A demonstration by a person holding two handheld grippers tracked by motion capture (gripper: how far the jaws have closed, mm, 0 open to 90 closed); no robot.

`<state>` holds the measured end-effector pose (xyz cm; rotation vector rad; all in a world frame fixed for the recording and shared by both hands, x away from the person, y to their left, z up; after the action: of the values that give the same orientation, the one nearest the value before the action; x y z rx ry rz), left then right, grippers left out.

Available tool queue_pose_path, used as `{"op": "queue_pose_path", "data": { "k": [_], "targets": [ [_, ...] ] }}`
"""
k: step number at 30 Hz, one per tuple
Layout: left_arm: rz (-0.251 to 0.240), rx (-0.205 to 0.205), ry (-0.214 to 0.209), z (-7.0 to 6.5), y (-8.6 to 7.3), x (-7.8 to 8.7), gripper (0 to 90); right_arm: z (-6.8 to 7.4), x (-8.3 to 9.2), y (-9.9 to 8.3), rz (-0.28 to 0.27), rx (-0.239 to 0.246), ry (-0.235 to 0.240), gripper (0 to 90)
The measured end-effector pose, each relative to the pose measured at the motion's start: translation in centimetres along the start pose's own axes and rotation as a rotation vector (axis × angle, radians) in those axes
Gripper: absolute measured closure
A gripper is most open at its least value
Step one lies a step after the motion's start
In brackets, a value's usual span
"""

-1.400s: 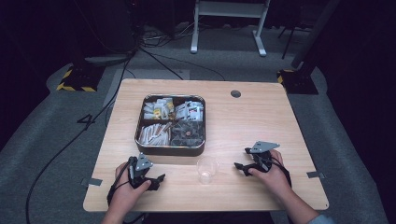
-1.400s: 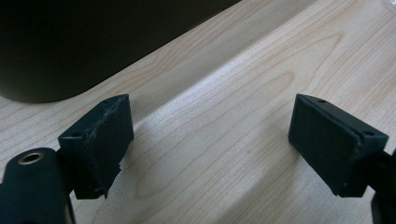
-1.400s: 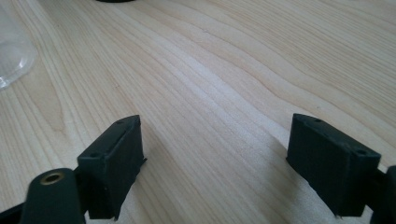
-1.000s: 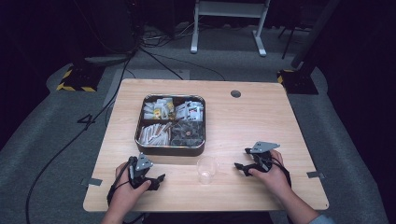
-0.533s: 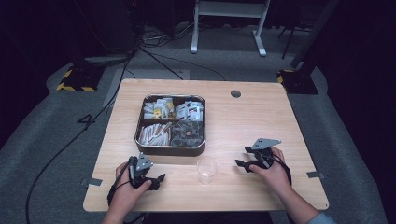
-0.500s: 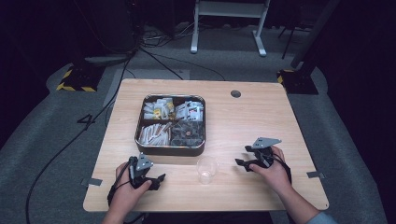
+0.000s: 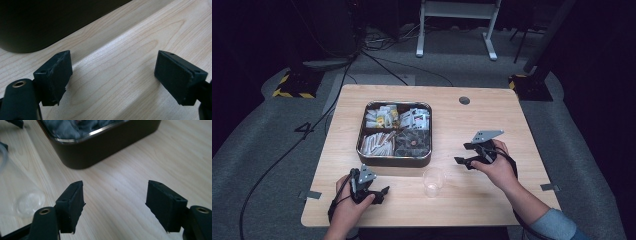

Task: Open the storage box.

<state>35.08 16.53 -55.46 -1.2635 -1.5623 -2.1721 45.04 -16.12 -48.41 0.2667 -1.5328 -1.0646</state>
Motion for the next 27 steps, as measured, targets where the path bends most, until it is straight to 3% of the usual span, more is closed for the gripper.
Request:
{"op": "queue_pose_path", "data": {
  "k": [9,14,19,23,27],
  "targets": [
    [0.004,-0.006,-0.005,-0.1,-0.2,0.2,15.2,0.6,-0.1,4.4,-0.07,0.004,0.049,31.3],
    [0.005,-0.007,-0.009,-0.1,-0.2,0.2,15.0,1.1,-0.6,6.9,-0.062,0.029,0.074,32.3],
    [0.005,0.006,-0.009,-0.2,-0.1,0.1,14.7,1.1,-1.2,8.7,-0.069,0.05,0.068,31.8],
    [0.005,-0.002,-0.009,-0.2,-0.1,0.1,14.2,1.1,-1.6,9.3,-0.087,0.036,0.073,31.8],
    [0.005,-0.002,-0.014,-0.3,0.2,-0.2,12.6,0.9,-2.4,10.5,-0.098,0.066,0.046,31.9]
  ]
}}
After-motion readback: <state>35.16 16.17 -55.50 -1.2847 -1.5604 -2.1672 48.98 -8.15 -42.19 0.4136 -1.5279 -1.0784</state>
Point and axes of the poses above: each handheld gripper's, and its own axes: x roughly backward along the jaws, y roughly out of its top, z roughly to its left, the point moved 7 cm from there along -x, roughly forward along the jaws, and after that the axes turned 8 degrees about y, right-handed, at the moved point
